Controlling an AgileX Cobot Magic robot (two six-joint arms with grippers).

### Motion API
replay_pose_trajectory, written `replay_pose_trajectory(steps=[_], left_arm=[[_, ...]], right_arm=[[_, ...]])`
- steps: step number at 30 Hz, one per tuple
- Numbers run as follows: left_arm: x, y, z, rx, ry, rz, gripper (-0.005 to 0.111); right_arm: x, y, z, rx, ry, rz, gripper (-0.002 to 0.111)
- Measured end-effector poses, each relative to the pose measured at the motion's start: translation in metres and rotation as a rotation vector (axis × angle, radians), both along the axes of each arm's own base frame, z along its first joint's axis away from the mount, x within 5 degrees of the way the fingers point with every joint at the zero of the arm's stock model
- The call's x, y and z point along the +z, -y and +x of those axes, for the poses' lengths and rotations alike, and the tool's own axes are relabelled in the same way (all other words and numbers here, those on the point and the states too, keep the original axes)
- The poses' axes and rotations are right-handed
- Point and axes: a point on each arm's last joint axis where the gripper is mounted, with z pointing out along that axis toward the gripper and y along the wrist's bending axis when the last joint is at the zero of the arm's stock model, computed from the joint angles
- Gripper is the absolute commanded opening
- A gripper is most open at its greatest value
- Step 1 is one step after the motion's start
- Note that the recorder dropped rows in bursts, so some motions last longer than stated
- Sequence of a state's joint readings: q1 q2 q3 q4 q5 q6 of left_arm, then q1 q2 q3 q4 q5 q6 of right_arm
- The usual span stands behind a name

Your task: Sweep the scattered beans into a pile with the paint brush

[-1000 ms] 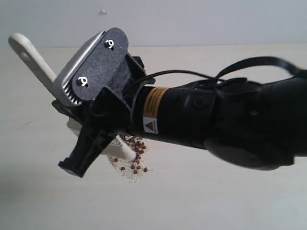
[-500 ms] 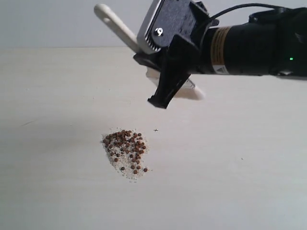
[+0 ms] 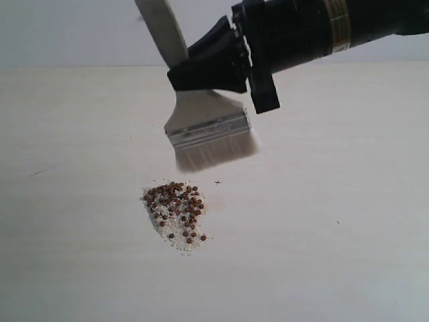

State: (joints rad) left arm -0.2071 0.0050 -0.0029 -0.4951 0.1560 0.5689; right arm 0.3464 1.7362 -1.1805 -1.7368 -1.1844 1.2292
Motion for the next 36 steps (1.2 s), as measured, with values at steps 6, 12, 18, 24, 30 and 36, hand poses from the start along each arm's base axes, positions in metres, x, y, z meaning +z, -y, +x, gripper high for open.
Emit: replay_pose_trajectory(steps=[6, 12, 18, 24, 30, 36], left_arm=[[0.000, 0.000, 0.000, 0.000, 0.000, 0.000, 0.000], [0.000, 0.000, 0.000, 0.000, 0.000, 0.000, 0.000], [0.000, 0.000, 0.000, 0.000, 0.000, 0.000, 0.000], [0.000, 0.000, 0.000, 0.000, 0.000, 0.000, 0.000], [0.000, 0.000, 0.000, 0.000, 0.000, 0.000, 0.000], [0.000, 0.000, 0.000, 0.000, 0.000, 0.000, 0.000]], right_arm=[[-0.059, -0.014, -0.021, 0.108, -0.128, -0.069, 0.000], [-0.103, -0.018, -0.047, 0.223, -0.119, -0.107, 0.000], [-0.124, -0.019, -0.048, 0.249, -0.101, -0.094, 0.000], [-0.144, -0.022, -0.043, 0.226, -0.105, -0.060, 0.000], [-0.155, -0.025, -0.039, 0.212, -0.068, -0.012, 0.000], [-0.159, -0.029, -0.031, 0.217, -0.029, 0.015, 0.000]])
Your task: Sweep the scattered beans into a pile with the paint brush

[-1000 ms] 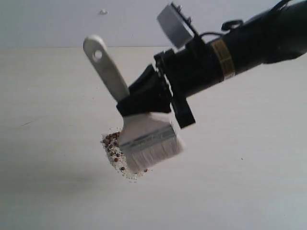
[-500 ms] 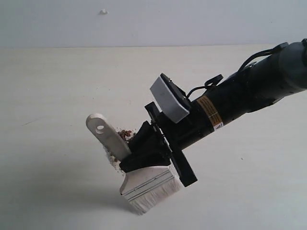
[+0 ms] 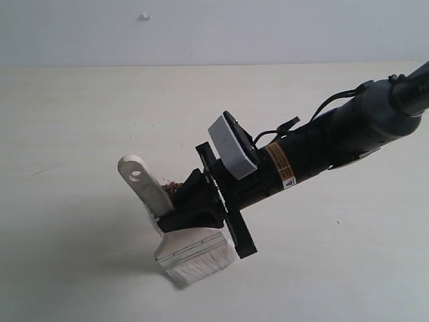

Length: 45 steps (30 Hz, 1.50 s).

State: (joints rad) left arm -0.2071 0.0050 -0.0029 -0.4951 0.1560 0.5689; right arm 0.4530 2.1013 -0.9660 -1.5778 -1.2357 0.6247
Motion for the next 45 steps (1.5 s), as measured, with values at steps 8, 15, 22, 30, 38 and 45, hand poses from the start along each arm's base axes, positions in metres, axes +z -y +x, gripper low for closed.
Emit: replay_pose_trajectory(steps=[8, 15, 22, 30, 38, 45], left_arm=[[0.000, 0.000, 0.000, 0.000, 0.000, 0.000, 0.000], [0.000, 0.000, 0.000, 0.000, 0.000, 0.000, 0.000], [0.000, 0.000, 0.000, 0.000, 0.000, 0.000, 0.000], [0.000, 0.000, 0.000, 0.000, 0.000, 0.000, 0.000], [0.000, 0.000, 0.000, 0.000, 0.000, 0.000, 0.000], [0.000, 0.000, 0.000, 0.000, 0.000, 0.000, 0.000]], right_arm=[[-0.003, -0.010, 0.020, -0.008, 0.021, 0.019, 0.000], [-0.009, -0.018, 0.035, -0.009, 0.010, 0.046, 0.000], [-0.006, -0.025, 0.050, -0.024, 0.031, 0.051, 0.000], [0.012, -0.028, 0.058, -0.055, 0.030, 0.036, 0.000], [0.089, -0.022, 0.047, -0.072, 0.035, 0.038, 0.000], [0.112, -0.019, 0.042, -0.112, -0.042, 0.007, 0.000]])
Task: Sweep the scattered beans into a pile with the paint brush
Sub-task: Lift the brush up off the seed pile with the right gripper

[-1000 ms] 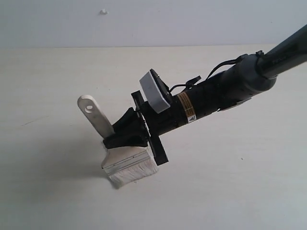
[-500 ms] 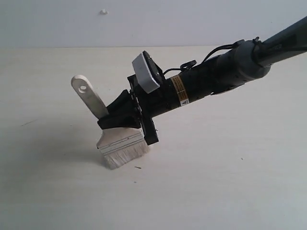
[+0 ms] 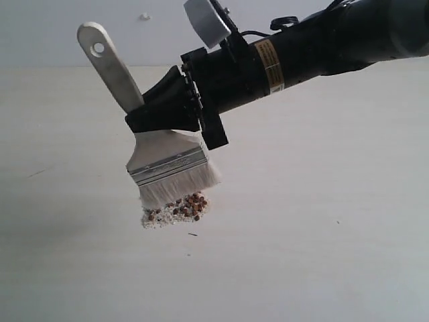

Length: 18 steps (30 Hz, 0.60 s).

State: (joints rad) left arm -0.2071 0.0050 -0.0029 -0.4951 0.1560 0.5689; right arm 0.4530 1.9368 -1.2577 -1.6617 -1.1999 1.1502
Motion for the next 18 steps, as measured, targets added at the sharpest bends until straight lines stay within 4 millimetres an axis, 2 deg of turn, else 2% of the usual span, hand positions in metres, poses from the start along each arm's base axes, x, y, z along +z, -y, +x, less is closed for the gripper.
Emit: replay_pose_trajectory(steps=[6, 10, 13, 18], left_arm=[[0.000, 0.000, 0.000, 0.000, 0.000, 0.000, 0.000], [0.000, 0.000, 0.000, 0.000, 0.000, 0.000, 0.000], [0.000, 0.000, 0.000, 0.000, 0.000, 0.000, 0.000], [0.000, 0.000, 0.000, 0.000, 0.000, 0.000, 0.000]], right_arm=[[0.004, 0.004, 0.018, -0.301, -0.116, -0.119, 0.000], [0.001, 0.014, 0.035, -0.610, -0.255, -0.205, 0.000], [0.000, 0.022, 0.047, -0.831, -0.391, -0.206, 0.000], [-0.001, 0.028, 0.054, -0.990, -0.524, -0.170, 0.000]])
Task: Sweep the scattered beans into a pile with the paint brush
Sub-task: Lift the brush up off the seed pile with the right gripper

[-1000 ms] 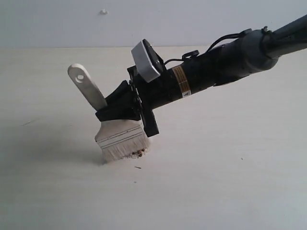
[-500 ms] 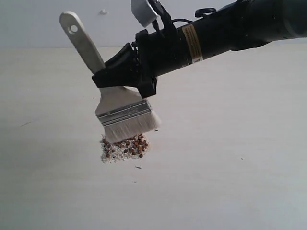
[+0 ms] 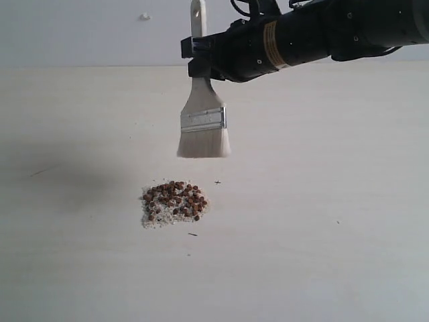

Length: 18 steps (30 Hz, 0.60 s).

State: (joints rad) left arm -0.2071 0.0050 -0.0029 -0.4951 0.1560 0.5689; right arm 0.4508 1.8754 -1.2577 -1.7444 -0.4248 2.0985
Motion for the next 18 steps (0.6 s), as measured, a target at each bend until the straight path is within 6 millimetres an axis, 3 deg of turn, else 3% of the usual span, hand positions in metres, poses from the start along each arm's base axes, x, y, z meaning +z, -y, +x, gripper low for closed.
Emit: replay_pose_trajectory(steps=[8, 18], left_arm=[[0.000, 0.000, 0.000, 0.000, 0.000, 0.000, 0.000], [0.000, 0.000, 0.000, 0.000, 0.000, 0.000, 0.000]], right_arm=[[0.000, 0.008, 0.009, -0.129, 0.039, -0.041, 0.000], [0.003, 0.036, 0.029, -0.298, 0.322, -0.365, 0.000]])
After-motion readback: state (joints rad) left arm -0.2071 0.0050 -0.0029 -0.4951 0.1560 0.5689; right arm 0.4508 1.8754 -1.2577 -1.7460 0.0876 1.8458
